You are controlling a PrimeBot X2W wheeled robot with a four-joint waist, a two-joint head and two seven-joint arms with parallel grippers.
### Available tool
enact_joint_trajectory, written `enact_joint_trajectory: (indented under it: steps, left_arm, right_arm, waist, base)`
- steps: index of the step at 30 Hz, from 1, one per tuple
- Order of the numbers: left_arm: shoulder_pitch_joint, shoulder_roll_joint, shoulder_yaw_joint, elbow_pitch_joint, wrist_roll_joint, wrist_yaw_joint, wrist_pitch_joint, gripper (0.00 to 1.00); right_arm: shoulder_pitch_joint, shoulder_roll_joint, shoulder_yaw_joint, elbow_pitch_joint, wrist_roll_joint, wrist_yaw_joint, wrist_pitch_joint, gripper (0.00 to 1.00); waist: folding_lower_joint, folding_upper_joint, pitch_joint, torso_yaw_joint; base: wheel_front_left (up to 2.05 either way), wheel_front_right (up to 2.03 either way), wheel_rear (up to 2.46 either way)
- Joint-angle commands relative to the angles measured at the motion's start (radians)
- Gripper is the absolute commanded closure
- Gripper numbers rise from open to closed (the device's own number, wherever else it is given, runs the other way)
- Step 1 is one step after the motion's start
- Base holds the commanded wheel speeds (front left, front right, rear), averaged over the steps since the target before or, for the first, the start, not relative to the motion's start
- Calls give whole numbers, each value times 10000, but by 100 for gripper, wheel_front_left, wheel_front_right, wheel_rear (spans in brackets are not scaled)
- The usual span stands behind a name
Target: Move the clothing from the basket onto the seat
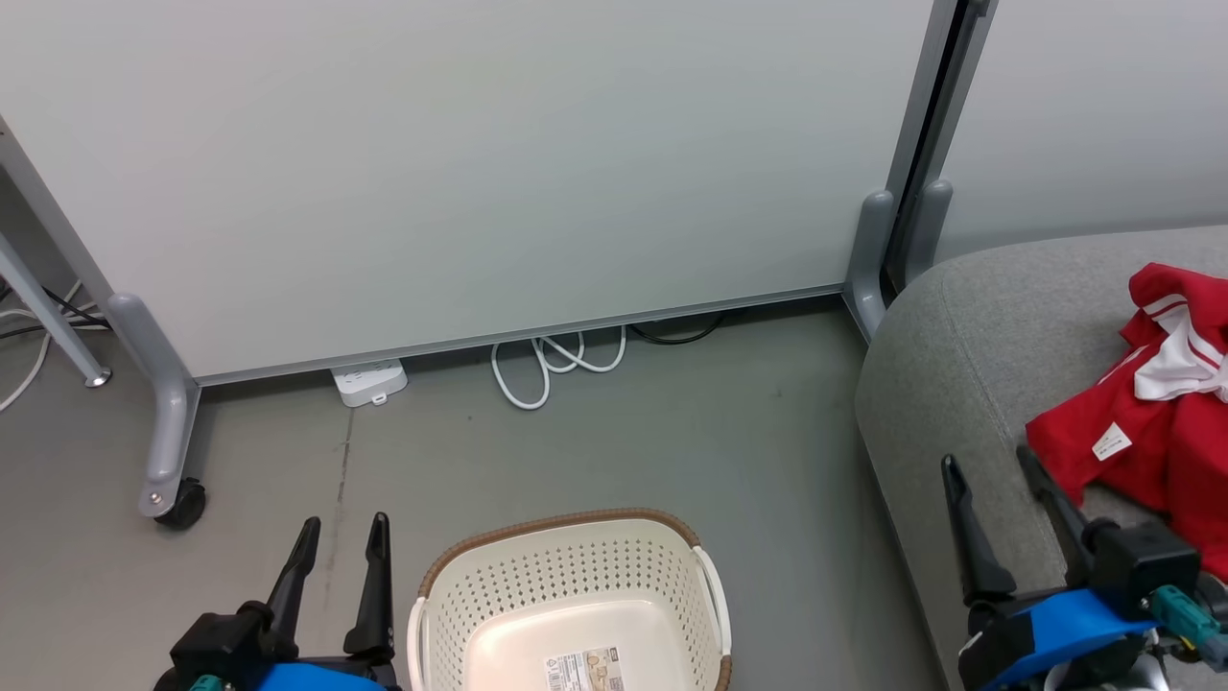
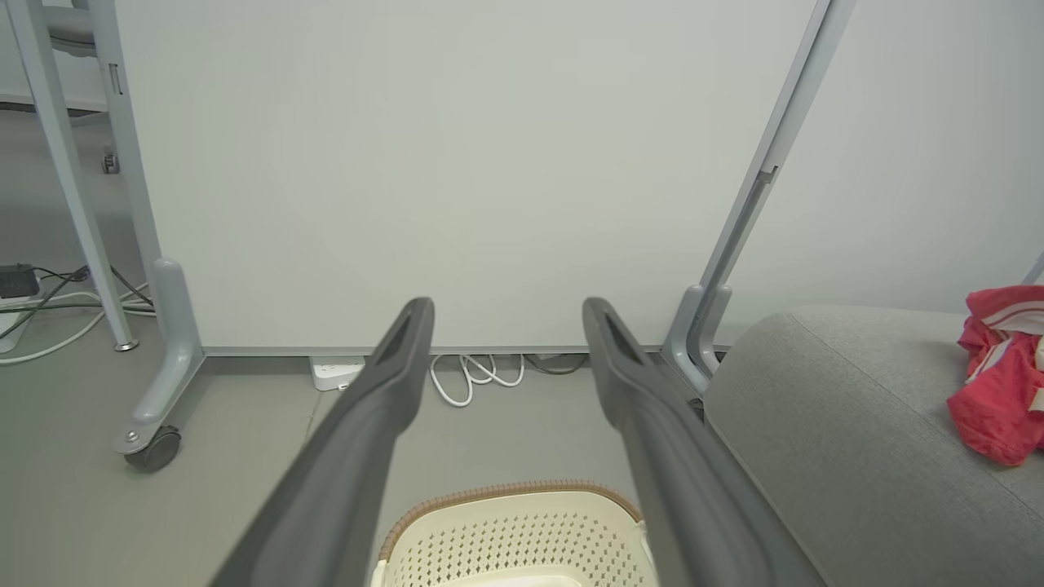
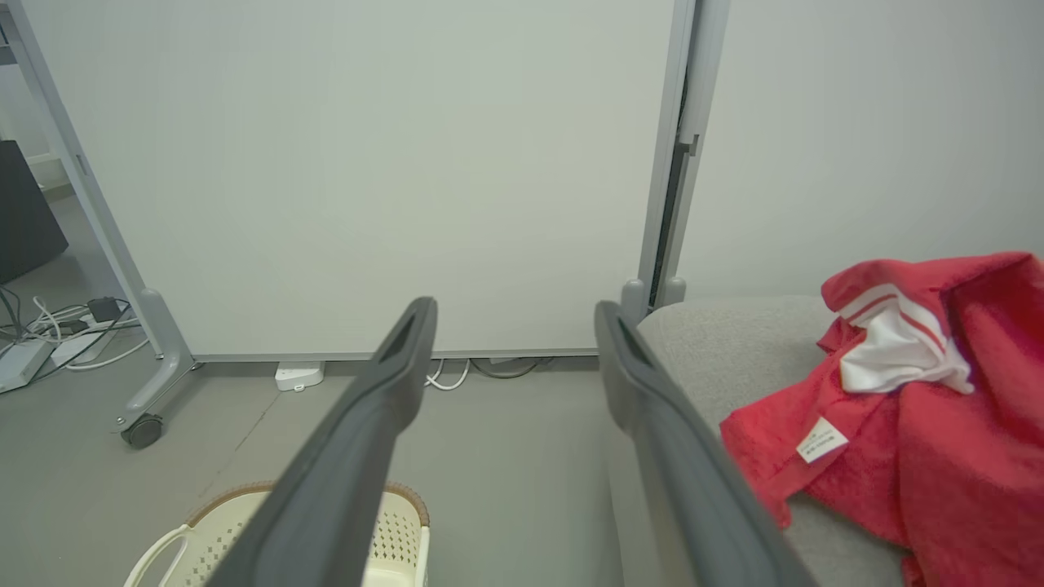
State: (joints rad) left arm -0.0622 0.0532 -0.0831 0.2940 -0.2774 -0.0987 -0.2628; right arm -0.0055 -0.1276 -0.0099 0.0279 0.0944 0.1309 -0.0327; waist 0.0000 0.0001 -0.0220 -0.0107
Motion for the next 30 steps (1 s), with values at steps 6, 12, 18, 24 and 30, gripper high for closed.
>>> enact_joint_trajectory:
  steps: [6, 12, 18, 24, 30]
  left_arm:
    - [181, 6, 246, 100, 95, -73, -29, 0]
    - [213, -7, 287, 171, 132, -106, -29, 0]
    - [204, -12, 268, 228, 145, -145, -29, 0]
    - [116, -56, 178, 404, 109, -96, 33, 100]
    - [445, -111, 140, 950, 77, -97, 81, 100]
  right_arm:
    - [438, 280, 42, -129, -132, -5, 143, 0]
    - [448, 397, 115, -174, -244, -3, 196, 0]
    - [496, 483, 28, -153, -142, -3, 159, 0]
    - [404, 505, 45, 83, -112, 2, 191, 100]
    - [579, 524, 54, 690, -67, 2, 215, 100]
  waist:
    - [0, -1, -41, -28]
    - [0, -1, -25, -38]
    - [0, -1, -2, -31]
    - [0, -1, 9, -24]
    - [0, -1, 10, -24]
  base:
    - [0, 0, 0]
    - [0, 0, 0]
    - [0, 0, 0]
    - [0, 0, 0]
    - [0, 0, 0]
